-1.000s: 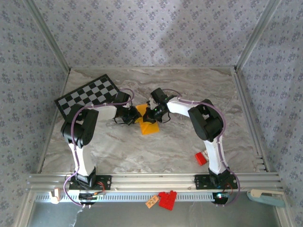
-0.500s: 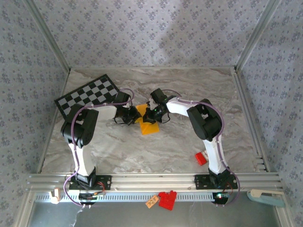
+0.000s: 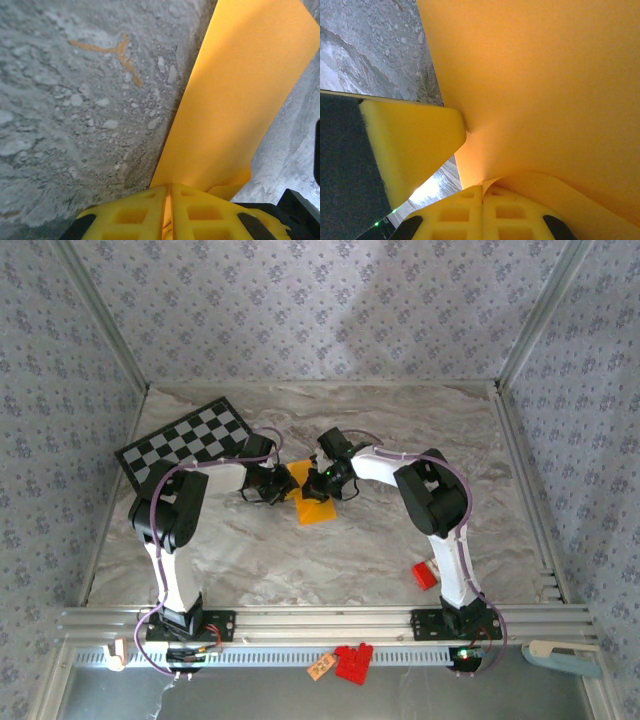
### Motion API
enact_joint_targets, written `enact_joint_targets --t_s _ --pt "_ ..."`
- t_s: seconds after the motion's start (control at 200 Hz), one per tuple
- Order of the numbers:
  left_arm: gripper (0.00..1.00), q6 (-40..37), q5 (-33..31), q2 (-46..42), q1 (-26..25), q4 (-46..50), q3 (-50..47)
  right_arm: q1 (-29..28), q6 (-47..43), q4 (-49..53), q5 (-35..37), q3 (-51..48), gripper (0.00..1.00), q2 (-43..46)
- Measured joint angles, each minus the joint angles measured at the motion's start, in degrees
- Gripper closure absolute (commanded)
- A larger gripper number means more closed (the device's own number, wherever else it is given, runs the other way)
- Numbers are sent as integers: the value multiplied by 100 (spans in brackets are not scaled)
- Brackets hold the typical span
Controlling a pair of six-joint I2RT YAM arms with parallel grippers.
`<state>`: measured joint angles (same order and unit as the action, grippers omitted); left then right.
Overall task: Fold a paper plane with a square sheet of paper (pick it up from the middle)
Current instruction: Fold the triangle a second time at the center of the table.
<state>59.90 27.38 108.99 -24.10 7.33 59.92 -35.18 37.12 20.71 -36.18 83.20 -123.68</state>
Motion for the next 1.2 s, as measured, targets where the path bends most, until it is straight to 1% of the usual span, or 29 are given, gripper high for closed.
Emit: enact_joint_targets --t_s 0.81,1.199 --pt "87 17 2 0 0 -4 -7 0 85 -116 -7 0 98 -22" --pt "87 17 2 0 0 -4 -7 0 57 35 -9 74 98 -52"
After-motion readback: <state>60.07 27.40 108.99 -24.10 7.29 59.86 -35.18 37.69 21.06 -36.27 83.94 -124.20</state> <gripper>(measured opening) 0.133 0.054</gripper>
